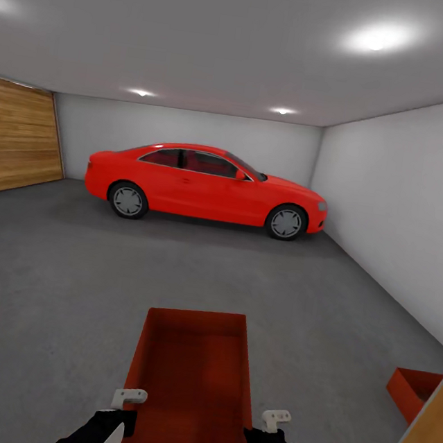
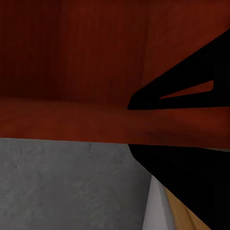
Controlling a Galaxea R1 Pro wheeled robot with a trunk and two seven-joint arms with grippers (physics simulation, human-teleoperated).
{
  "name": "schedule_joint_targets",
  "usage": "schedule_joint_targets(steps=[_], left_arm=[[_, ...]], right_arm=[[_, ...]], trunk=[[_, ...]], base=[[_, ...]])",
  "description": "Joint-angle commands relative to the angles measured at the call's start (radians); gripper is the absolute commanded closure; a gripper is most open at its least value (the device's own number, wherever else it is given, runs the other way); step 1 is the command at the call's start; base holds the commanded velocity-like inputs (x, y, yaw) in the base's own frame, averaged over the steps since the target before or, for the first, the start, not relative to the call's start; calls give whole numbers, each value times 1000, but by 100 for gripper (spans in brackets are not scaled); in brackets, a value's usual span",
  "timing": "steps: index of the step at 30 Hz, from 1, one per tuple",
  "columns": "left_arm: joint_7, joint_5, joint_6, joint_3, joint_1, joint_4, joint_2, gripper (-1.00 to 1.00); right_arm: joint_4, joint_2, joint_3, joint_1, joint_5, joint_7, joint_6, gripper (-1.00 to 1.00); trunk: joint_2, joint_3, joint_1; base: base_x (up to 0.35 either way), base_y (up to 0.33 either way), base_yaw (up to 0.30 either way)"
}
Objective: Move the two storage containers from the living room to the garage. In the garage, place one container on the floor and stack the other container on top of it (either order is fine).
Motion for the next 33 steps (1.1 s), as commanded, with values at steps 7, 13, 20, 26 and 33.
schedule_joint_targets(steps=[7,13,20,26,33], left_arm=[[11,-25,-83,15,-1,-4,3,100],[11,-25,-82,15,-1,-4,4,100],[11,-25,-83,15,-1,-4,5,100],[11,-26,-83,15,-1,-4,4,100],[11,-26,-83,15,-1,-4,4,100]], right_arm=[[1,-1,10,1,-5,22,7,100],[0,-1,10,1,-5,22,7,100],[0,-2,10,1,-8,25,7,100],[1,-2,10,1,-7,25,7,100],[0,-2,10,1,-5,25,7,100]], trunk=[[-1,0,0],[-1,0,0],[-1,0,0],[-1,0,0],[-1,0,0]], base=[[70,0,0],[175,0,0],[1,0,0],[18,85,0],[2,10,28]])
